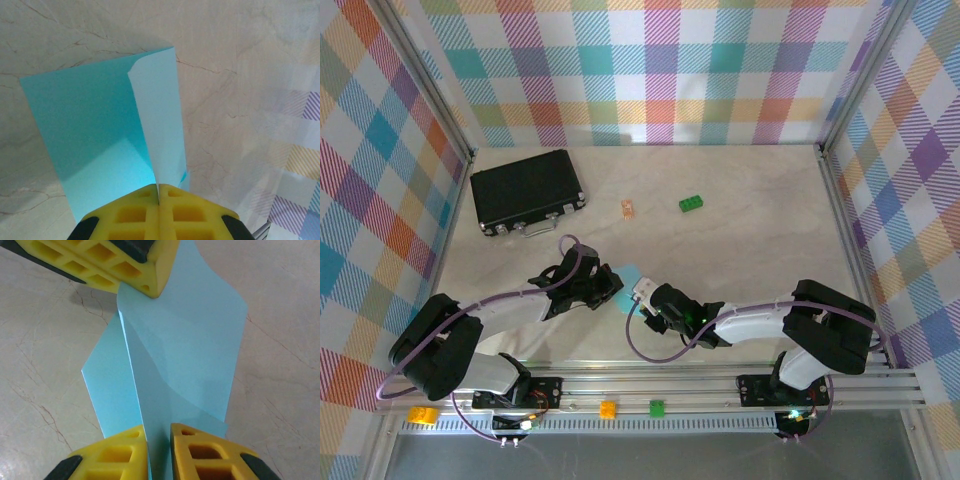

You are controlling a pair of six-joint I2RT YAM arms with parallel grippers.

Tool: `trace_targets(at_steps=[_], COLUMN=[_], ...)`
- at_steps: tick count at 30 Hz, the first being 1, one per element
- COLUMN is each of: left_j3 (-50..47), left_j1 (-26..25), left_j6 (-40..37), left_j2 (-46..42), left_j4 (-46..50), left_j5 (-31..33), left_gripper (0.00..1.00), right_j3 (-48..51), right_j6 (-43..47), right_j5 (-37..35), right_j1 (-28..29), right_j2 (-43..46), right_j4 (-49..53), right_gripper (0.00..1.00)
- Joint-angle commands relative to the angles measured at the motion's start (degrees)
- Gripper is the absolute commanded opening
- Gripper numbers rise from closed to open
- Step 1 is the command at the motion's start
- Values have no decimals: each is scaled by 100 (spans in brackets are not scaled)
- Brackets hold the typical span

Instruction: Fold a paper plane with a square sheet of paper (pick it up from the middle)

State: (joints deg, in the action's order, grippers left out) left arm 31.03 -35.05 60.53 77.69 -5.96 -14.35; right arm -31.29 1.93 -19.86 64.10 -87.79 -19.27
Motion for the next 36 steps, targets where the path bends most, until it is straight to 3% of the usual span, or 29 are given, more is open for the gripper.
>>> trace_targets(at_steps=[1, 23, 31, 33, 36], left_j3=[132, 131, 96, 105, 144], left_j1=[51, 51, 51, 51, 51], left_j6=[-62, -68, -57, -59, -118], left_j2=[31, 16, -7, -33, -181], left_j4=[24, 6, -17, -3, 180], left_j5=[-87, -112, -103, -103, -18], left_gripper=[1, 1, 1, 6, 34], right_j3=[-15, -53, -68, -75, -104], right_j6=[-132, -89, -161, -245, -544], right_j5=[52, 17, 121, 168, 323], right_j1=[-11, -3, -9, -4, -18], right_j2=[37, -64, -43, -48, -118], right_j4=[46, 134, 86, 87, 89], right_gripper=[19, 18, 8, 7, 6])
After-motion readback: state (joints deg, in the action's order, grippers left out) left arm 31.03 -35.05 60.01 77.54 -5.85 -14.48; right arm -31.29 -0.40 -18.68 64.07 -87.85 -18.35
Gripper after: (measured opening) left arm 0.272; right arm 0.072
